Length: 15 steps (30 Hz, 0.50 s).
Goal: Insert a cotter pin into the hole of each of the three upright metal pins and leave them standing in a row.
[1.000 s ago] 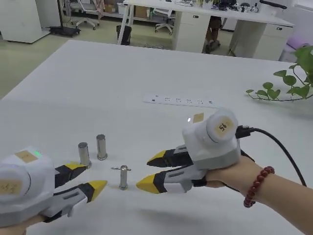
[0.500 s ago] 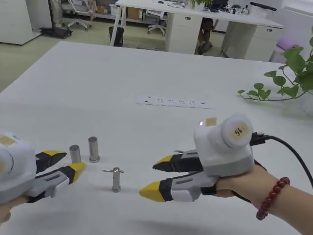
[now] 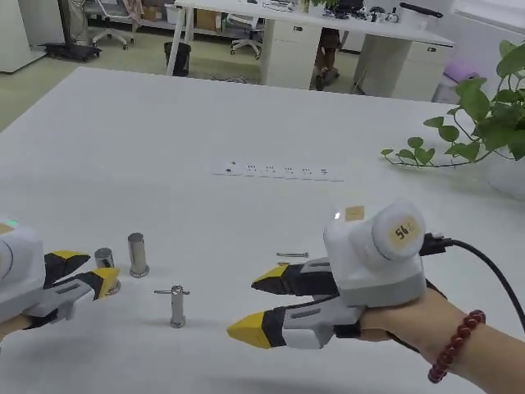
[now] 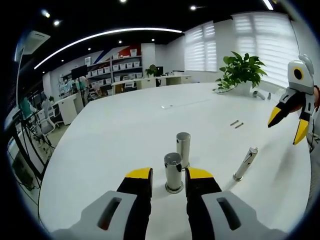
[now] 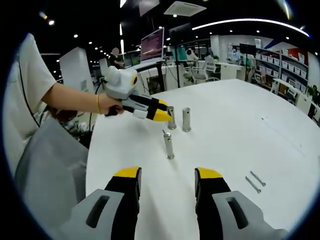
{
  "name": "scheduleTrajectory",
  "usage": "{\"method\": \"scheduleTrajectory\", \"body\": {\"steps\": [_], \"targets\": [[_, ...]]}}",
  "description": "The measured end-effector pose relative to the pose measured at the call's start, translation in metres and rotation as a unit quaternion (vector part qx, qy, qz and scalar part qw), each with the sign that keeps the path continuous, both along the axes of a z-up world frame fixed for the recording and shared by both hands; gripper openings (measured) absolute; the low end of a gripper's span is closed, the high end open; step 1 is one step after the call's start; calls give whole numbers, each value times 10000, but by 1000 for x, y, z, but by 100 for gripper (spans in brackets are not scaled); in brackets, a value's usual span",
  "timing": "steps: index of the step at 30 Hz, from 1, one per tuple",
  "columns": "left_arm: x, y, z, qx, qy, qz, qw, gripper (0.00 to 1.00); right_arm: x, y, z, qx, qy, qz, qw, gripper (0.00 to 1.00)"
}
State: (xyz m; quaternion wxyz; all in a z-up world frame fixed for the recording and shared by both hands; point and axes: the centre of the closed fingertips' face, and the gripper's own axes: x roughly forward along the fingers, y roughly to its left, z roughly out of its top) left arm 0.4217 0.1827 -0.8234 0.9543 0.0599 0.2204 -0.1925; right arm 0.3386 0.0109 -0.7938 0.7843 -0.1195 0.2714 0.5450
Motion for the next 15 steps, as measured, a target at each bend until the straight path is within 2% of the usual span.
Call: {"method": "scheduleTrajectory", "body": {"steps": [8, 15], "targets": [[2, -9, -2, -60, 14, -130, 9999, 12, -3, -7, -6, -16, 38, -95, 9999, 45], [2, -7, -2, -125, 22, -67, 9999, 11, -3, -11, -6, 69, 64, -219, 9997, 44]]}}
